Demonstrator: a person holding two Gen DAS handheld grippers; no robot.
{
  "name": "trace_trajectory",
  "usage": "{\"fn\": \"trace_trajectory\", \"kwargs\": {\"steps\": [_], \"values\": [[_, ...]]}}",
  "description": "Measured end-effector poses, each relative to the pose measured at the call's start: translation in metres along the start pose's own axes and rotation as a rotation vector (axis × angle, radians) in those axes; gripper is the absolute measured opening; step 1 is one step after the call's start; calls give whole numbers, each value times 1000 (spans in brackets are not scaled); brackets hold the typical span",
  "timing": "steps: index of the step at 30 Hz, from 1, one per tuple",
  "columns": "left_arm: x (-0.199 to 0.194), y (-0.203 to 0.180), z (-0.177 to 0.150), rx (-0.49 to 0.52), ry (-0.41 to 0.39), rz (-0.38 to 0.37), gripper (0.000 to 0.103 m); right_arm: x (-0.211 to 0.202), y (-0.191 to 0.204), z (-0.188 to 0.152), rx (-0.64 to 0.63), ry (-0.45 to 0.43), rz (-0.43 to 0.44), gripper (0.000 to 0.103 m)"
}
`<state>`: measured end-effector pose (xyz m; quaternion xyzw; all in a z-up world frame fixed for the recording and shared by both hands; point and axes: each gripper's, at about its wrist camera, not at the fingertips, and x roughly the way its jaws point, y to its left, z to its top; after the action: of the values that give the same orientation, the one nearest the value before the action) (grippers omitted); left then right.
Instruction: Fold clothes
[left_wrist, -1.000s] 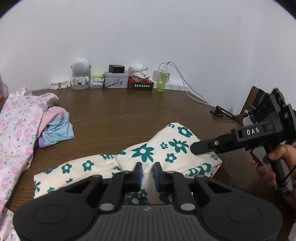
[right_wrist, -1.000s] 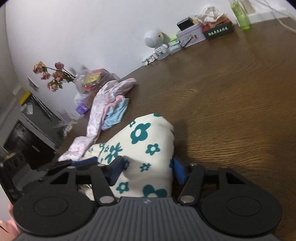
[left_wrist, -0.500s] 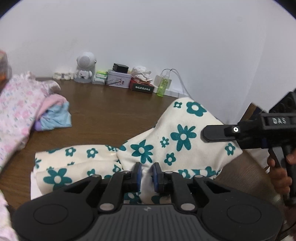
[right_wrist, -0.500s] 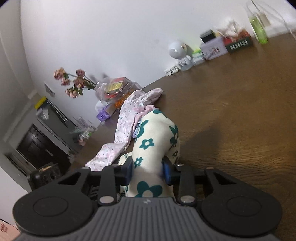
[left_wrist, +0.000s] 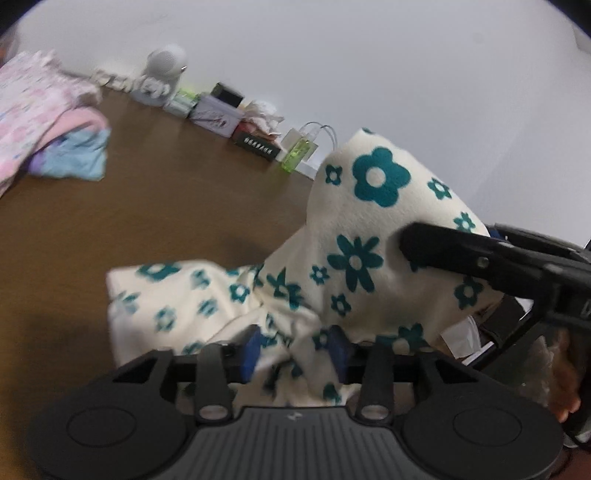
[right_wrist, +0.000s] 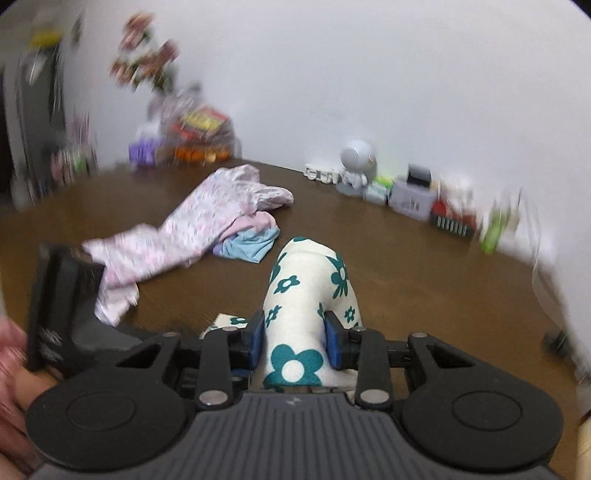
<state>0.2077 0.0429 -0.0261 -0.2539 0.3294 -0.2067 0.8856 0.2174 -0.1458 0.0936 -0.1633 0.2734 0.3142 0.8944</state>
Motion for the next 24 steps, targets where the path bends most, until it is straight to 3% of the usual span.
{"fn": "trace_trajectory", "kwargs": {"steps": [3, 12, 19, 20, 22, 24], "values": [[-36, 15, -6, -35, -47, 11, 44, 8, 35, 1, -107, 11, -31, 33], [-130, 51, -7, -82, -207, 82, 51, 31, 87, -23, -199, 40, -7, 36], [-137, 52, -4, -77, -216, 85, 52, 49, 128, -41, -271, 63, 13, 38], [-134, 50, -5, -75, -211, 81, 52, 48, 129, -42, -264, 52, 29, 41], [-128, 46, -5, -71, -200, 75, 52, 37, 122, -40, -212, 20, 87, 58], [-123, 42, -8, -63, -195, 71, 52, 22, 109, -37, -141, 4, 142, 60]]}}
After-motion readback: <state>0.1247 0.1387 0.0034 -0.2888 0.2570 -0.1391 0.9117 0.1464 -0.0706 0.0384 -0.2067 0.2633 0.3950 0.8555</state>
